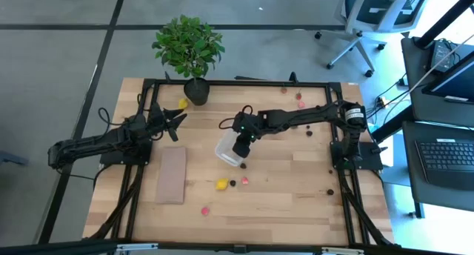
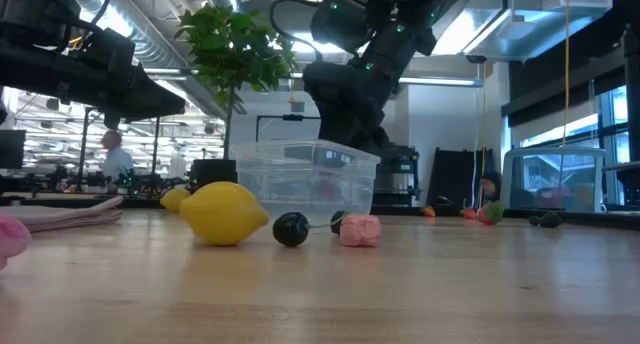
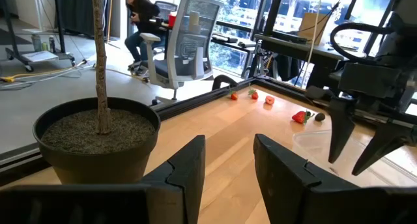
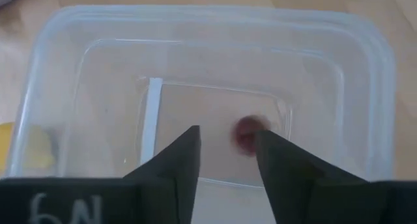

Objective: Pick and placing Produce into tupperware
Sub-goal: Put the red cherry into the transparent bin, then put the left blackberry into the transparent bin

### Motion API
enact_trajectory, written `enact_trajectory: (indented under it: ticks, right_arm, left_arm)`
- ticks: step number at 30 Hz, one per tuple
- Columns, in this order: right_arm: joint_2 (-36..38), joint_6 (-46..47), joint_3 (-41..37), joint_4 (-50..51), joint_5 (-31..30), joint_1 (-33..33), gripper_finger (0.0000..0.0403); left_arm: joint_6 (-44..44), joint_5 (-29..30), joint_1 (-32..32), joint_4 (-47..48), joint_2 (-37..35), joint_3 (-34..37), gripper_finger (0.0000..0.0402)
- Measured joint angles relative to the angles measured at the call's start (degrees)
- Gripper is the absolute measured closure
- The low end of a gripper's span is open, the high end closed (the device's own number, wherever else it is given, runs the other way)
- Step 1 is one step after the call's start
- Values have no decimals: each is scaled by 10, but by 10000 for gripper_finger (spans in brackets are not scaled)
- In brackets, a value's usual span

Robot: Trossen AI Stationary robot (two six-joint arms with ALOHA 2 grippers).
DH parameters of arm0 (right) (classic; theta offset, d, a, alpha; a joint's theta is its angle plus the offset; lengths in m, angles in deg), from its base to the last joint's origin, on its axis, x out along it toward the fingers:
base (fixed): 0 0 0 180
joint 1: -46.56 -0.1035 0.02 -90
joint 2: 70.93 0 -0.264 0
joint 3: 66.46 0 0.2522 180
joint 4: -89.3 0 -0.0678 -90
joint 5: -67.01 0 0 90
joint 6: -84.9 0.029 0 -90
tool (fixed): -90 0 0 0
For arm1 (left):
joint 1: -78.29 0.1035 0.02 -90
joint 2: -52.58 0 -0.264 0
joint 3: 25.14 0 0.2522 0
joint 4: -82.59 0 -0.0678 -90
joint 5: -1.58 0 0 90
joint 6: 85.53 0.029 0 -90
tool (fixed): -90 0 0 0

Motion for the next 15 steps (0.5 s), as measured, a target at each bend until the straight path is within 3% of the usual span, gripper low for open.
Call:
enact_trajectory:
  ticks: [9, 12, 15]
  right_arm:
    - [59, -26, 0, 4, -10, -2, 197]
    - [106, -37, 1, 24, -64, -20, 193]
    - [152, -51, -1, 42, -165, -61, 193]
  left_arm:
    - [0, 0, 0, 0, 0, 0, 278]
    - [0, 0, 0, 0, 0, 0, 278]
    - [2, 0, 0, 0, 0, 0, 278]
